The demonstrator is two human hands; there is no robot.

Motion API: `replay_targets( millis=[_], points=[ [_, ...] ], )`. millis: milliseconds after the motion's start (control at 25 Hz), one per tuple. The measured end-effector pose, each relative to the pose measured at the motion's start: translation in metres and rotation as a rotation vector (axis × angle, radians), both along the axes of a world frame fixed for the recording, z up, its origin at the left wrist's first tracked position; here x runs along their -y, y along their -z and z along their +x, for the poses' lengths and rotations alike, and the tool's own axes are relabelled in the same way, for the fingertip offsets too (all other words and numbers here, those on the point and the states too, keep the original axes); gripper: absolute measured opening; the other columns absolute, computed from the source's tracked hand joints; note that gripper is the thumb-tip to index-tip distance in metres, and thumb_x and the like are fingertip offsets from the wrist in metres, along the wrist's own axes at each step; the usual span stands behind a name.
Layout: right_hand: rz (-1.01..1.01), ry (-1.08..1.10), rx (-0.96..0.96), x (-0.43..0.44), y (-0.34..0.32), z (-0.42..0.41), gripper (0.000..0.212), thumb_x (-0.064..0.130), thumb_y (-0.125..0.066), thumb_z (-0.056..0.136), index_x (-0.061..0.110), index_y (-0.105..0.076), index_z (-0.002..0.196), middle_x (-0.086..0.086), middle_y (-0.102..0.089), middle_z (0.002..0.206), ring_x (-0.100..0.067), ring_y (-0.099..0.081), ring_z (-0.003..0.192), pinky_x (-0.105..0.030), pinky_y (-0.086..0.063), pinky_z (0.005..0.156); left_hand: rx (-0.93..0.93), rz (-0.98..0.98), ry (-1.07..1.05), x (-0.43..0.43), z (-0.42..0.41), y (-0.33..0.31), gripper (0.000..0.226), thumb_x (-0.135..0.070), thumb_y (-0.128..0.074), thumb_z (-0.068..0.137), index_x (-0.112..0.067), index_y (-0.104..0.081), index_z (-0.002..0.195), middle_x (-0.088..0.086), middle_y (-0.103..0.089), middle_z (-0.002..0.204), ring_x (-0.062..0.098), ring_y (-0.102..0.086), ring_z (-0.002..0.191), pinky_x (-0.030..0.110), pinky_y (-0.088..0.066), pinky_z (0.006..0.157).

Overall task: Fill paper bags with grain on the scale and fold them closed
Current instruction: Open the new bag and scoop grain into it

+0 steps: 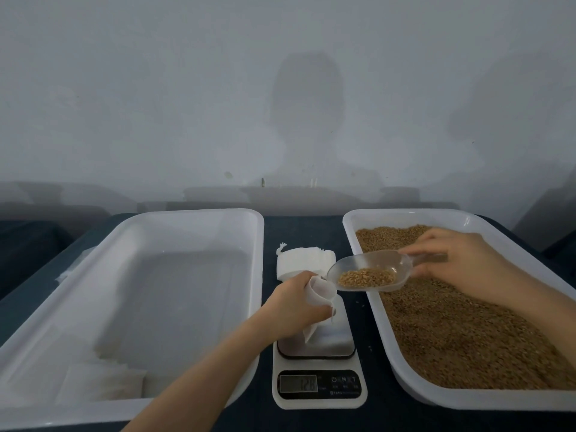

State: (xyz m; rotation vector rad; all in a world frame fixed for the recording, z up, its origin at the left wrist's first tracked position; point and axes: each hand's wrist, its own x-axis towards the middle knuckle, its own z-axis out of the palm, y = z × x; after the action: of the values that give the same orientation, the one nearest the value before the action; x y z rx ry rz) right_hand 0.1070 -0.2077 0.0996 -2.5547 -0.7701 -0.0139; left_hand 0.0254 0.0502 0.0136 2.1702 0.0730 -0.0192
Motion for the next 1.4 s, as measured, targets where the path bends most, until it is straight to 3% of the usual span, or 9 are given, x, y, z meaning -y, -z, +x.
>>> replay_targets(
  millis=[120,280,520,800,920,1040,1160,1280,1400],
  points=[
    [-0.077,-0.047,0.092,-0.011,-0.004,0.001,0.031,0.042,-0.070,0.071,0.057,-0.056,0.095,0.028,-0.057,0.093,-0.004,-0.052,0.099,-0.041,-0.038,0.099,0.002,-0.018,0.013,0.001,-0.001,-0.001,0.053,-0.032,-0.071,0.077,-0.027,-0.050,0.125,-0.010,-0.059,0.106,0.008,-0.058,0.092,0.019,-0.050,0.078],
    [-0.139,-0.035,0.177,-0.022,-0.005,0.001,0.028,0.048,-0.063,0.076,0.059,-0.054,0.101,0.032,-0.050,0.095,-0.008,-0.024,0.103,-0.027,-0.015,0.083,0.001,-0.015,0.028,0.001,0.001,-0.001,0.048,-0.030,-0.069,0.078,-0.024,-0.052,0.122,-0.005,-0.061,0.106,0.010,-0.060,0.094,0.025,-0.053,0.083],
    [-0.327,-0.166,0.399,-0.043,-0.023,-0.005,0.033,0.048,-0.058,0.081,0.047,-0.060,0.114,0.025,-0.046,0.095,-0.003,-0.038,0.098,-0.025,-0.010,0.093,-0.012,0.011,0.014,0.002,0.005,0.001,0.049,-0.039,-0.072,0.077,-0.028,-0.049,0.118,-0.008,-0.058,0.107,0.009,-0.058,0.091,0.020,-0.052,0.077],
    [-0.517,-0.253,0.610,-0.074,-0.041,-0.022,0.033,0.037,-0.069,0.081,0.039,-0.065,0.113,0.010,-0.056,0.105,-0.013,-0.049,0.106,-0.038,-0.007,0.101,0.009,0.013,-0.029,0.001,0.004,-0.001,0.038,-0.040,-0.075,0.073,-0.035,-0.045,0.096,-0.019,-0.053,0.088,-0.001,-0.056,0.077,0.011,-0.039,0.057],
    [-0.555,-0.275,0.792,-0.080,-0.040,-0.031,0.028,0.024,-0.086,0.062,0.028,-0.076,0.088,0.003,-0.062,0.087,-0.021,-0.059,0.087,-0.048,-0.029,0.099,0.033,0.037,-0.024,0.002,0.005,-0.002,0.028,-0.033,-0.074,0.075,-0.034,-0.046,0.079,-0.017,-0.052,0.074,-0.005,-0.056,0.064,0.012,-0.039,0.051],
    [-0.536,-0.292,0.903,-0.080,-0.037,-0.035,0.033,0.015,-0.092,0.045,0.023,-0.076,0.073,0.000,-0.061,0.074,-0.024,-0.061,0.071,-0.048,-0.043,0.089,-0.002,0.079,-0.034,0.002,0.005,-0.004,0.042,-0.040,-0.072,0.076,-0.029,-0.043,0.105,-0.018,-0.046,0.085,0.000,-0.051,0.073,0.012,-0.036,0.054],
    [-0.529,-0.298,0.921,-0.079,-0.036,-0.036,0.033,0.014,-0.092,0.047,0.021,-0.076,0.074,-0.001,-0.061,0.075,-0.025,-0.061,0.072,-0.049,-0.041,0.090,-0.022,0.079,-0.029,0.002,0.006,-0.003,0.056,-0.042,-0.072,0.077,-0.026,-0.042,0.120,-0.019,-0.045,0.088,0.001,-0.049,0.077,0.013,-0.036,0.057],
    [-0.522,-0.285,0.878,-0.076,-0.036,-0.036,0.033,0.015,-0.091,0.052,0.021,-0.076,0.081,-0.002,-0.063,0.079,-0.026,-0.062,0.076,-0.050,-0.036,0.093,-0.013,0.077,-0.032,0.003,0.005,-0.003,0.049,-0.041,-0.072,0.076,-0.031,-0.039,0.111,-0.019,-0.045,0.086,0.000,-0.049,0.075,0.012,-0.036,0.056],
    [-0.473,-0.248,0.808,-0.064,-0.036,-0.031,0.031,0.023,-0.086,0.061,0.023,-0.076,0.090,0.001,-0.066,0.084,-0.024,-0.063,0.082,-0.042,-0.021,0.095,-0.015,0.070,-0.043,0.002,0.005,-0.003,0.039,-0.038,-0.070,0.075,-0.032,-0.040,0.099,-0.018,-0.047,0.083,0.000,-0.050,0.072,0.012,-0.036,0.053]
  ],
)
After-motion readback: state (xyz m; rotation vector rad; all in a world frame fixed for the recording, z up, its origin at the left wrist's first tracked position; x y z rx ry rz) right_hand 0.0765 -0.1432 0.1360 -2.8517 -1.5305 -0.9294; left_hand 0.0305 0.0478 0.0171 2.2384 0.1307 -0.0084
